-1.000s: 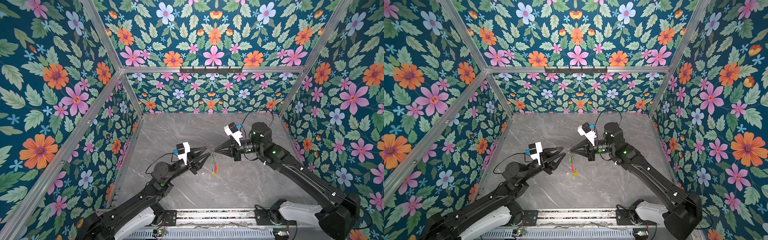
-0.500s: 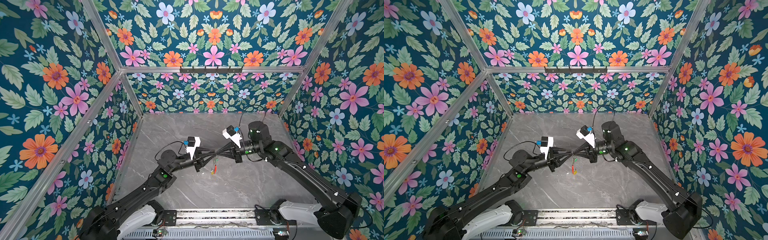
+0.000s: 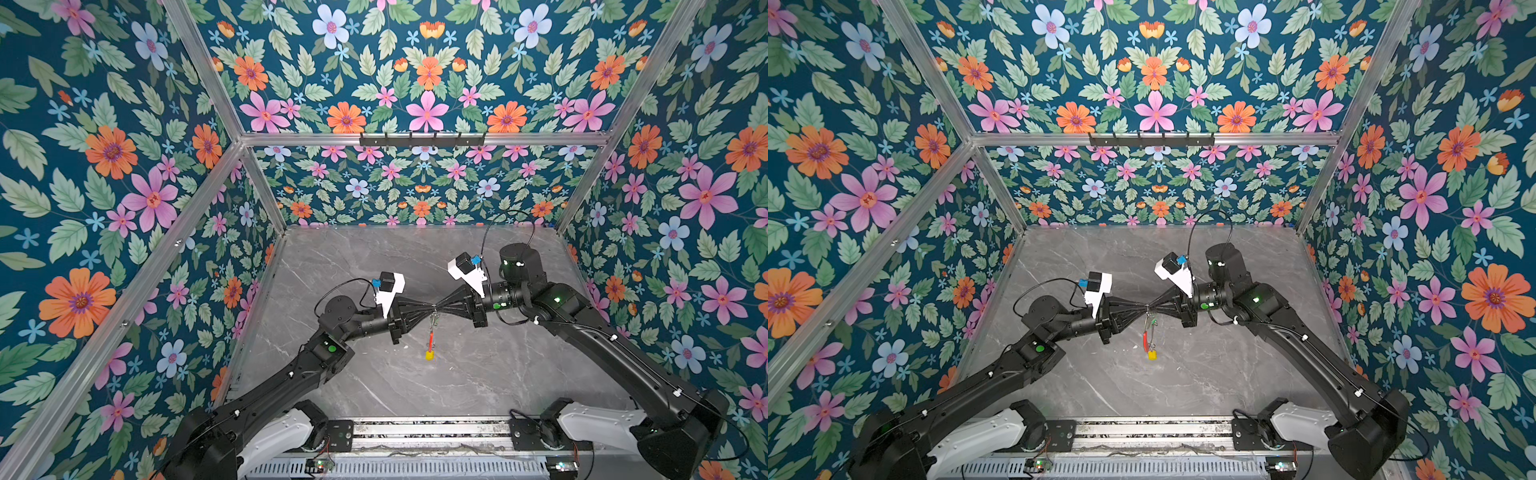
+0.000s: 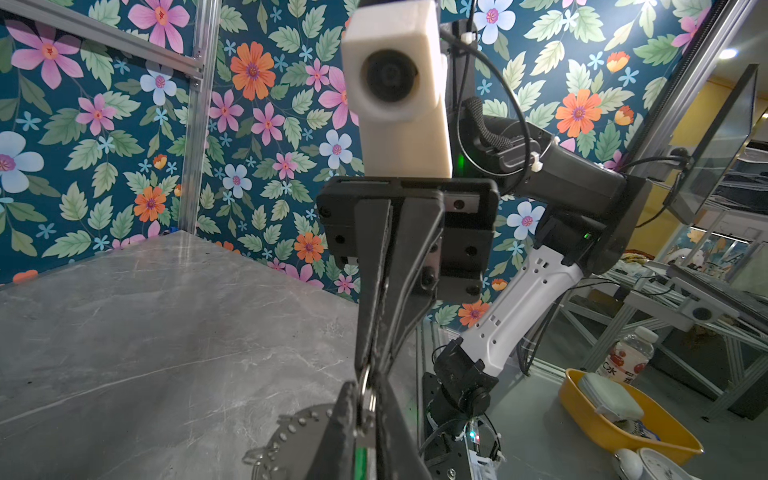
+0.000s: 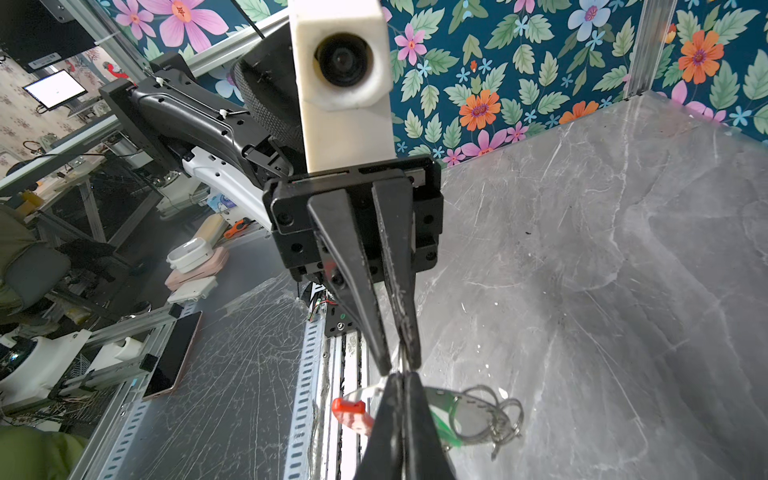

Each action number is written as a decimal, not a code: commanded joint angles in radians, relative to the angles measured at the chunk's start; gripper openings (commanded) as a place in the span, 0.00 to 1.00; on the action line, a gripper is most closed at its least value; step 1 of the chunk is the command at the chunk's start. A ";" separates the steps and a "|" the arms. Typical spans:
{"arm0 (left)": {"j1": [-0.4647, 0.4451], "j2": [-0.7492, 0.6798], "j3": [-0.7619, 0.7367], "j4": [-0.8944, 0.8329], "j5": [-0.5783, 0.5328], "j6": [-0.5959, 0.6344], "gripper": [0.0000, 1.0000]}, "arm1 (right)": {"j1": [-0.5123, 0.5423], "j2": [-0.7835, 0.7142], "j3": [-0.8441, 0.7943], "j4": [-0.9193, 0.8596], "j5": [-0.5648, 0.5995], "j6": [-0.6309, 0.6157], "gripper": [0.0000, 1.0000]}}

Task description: Remove the keys from the keyring

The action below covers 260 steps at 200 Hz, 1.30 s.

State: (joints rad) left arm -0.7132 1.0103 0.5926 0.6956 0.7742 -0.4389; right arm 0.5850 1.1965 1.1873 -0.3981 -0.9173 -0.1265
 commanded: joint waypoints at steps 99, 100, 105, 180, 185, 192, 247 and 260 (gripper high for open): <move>0.013 0.016 -0.028 0.219 0.093 -0.084 0.00 | -0.001 0.000 -0.011 0.057 -0.010 0.017 0.00; 0.012 0.015 -0.028 0.221 0.091 -0.084 0.00 | -0.001 -0.001 -0.012 0.060 -0.009 0.019 0.00; 0.013 0.014 -0.033 0.229 0.079 -0.084 0.00 | -0.001 -0.004 -0.019 0.077 0.001 0.037 0.03; -0.012 -0.127 -0.113 0.161 -0.329 0.106 0.00 | -0.002 -0.156 -0.237 0.472 0.262 0.268 0.43; -0.020 -0.128 -0.112 0.160 -0.347 0.120 0.00 | -0.002 -0.156 -0.243 0.482 0.269 0.278 0.43; -0.031 -0.127 -0.107 0.147 -0.383 0.143 0.00 | -0.002 -0.155 -0.250 0.491 0.273 0.288 0.43; -0.208 -0.112 -0.079 0.054 -0.774 0.369 0.00 | 0.000 -0.147 -0.293 0.536 0.299 0.335 0.43; -0.222 -0.113 -0.083 0.063 -0.810 0.390 0.00 | -0.001 -0.146 -0.298 0.539 0.305 0.335 0.43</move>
State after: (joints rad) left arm -0.9123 0.8982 0.5072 0.7418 0.1394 -0.1493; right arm 0.5827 1.0485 0.8963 0.0784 -0.6430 0.1833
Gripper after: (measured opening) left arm 0.050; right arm 0.432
